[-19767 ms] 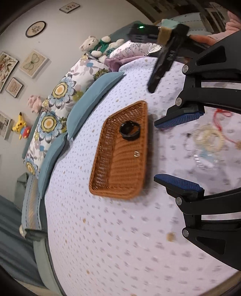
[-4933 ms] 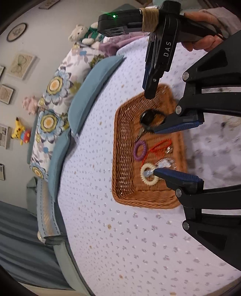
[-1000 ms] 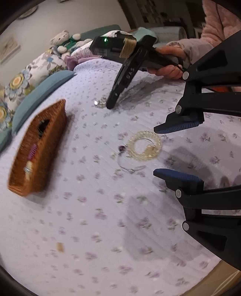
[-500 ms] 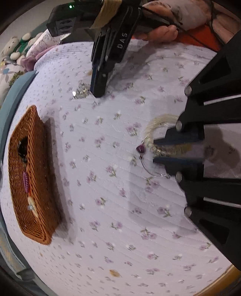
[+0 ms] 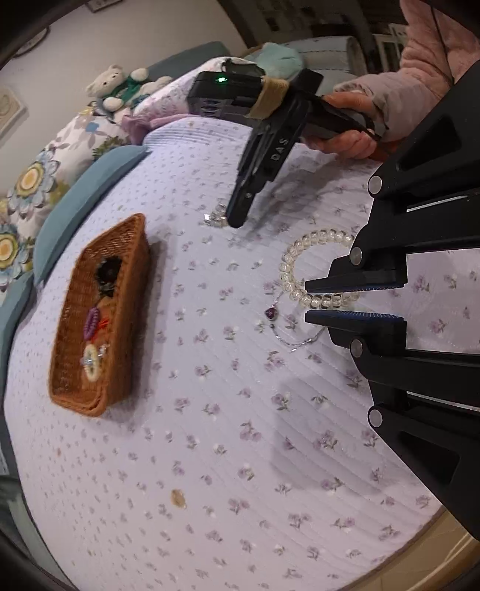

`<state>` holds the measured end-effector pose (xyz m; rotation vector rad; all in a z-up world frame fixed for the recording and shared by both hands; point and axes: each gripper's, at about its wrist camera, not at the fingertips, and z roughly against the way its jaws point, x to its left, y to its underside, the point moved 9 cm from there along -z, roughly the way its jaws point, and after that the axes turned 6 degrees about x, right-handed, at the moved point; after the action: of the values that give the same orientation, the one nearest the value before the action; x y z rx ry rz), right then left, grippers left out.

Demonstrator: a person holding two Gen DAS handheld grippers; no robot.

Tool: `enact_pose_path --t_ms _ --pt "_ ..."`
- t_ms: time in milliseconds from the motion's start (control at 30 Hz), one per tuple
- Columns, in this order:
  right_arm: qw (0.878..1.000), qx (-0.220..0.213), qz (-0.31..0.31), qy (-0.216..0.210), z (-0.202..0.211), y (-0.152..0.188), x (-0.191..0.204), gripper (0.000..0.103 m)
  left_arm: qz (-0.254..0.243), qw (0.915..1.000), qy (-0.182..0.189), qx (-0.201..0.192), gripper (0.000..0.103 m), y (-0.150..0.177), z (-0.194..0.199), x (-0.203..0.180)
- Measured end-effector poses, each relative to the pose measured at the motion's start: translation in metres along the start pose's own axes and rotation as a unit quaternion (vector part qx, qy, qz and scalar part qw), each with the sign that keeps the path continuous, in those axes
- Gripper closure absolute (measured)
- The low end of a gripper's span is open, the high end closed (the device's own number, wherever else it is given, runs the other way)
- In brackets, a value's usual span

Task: Organize jewelry
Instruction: 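Carry the bead bracelet and charm over the basket with both grippers, then open both grippers to drop the bead bracelet and charm into the basket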

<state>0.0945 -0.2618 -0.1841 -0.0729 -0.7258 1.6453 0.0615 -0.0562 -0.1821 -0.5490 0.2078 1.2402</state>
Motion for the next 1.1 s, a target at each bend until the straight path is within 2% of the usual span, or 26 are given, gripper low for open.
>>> enact_pose_path --t_ms 267,433,533,633,733,800,933,1000,1100 --pt "0.998 -0.056 0.036 0.013 0.041 -0.038 0.015 0.084 -0.03 0.9979 0.0 -0.057 0.094 -0.051 0.02 -0.026" --pt "0.994 -0.083 0.046 0.044 0.052 -0.095 0.005 0.084 -0.039 0.995 -0.006 -0.091 0.094 -0.107 0.023 -0.036" --pt "0.993 -0.098 0.041 0.058 0.049 -0.134 -0.007 0.084 -0.042 0.9921 -0.023 -0.116 0.094 -0.148 0.021 -0.033" --pt "0.993 -0.097 0.021 0.056 0.032 -0.168 -0.022 0.084 -0.03 0.9903 -0.042 -0.129 0.094 -0.188 0.01 -0.02" --pt "0.995 -0.089 0.002 0.045 0.009 -0.192 -0.033 0.084 -0.017 0.9885 -0.081 -0.127 0.094 -0.219 -0.009 0.001" --pt "0.996 -0.076 -0.007 0.039 -0.011 -0.206 -0.038 0.084 -0.009 0.9884 -0.088 -0.124 0.094 -0.237 -0.025 0.014" --pt "0.999 -0.039 -0.017 0.028 -0.054 -0.224 -0.04 0.084 0.004 0.9887 -0.088 -0.121 0.094 -0.251 -0.048 0.032" --pt "0.999 -0.018 -0.019 0.032 -0.077 -0.228 -0.04 0.084 0.006 0.9893 -0.081 -0.121 0.094 -0.254 -0.058 0.039" --pt "0.999 0.007 -0.022 0.033 -0.105 -0.229 -0.039 0.084 0.004 0.9899 -0.088 -0.111 0.094 -0.253 -0.07 0.045"
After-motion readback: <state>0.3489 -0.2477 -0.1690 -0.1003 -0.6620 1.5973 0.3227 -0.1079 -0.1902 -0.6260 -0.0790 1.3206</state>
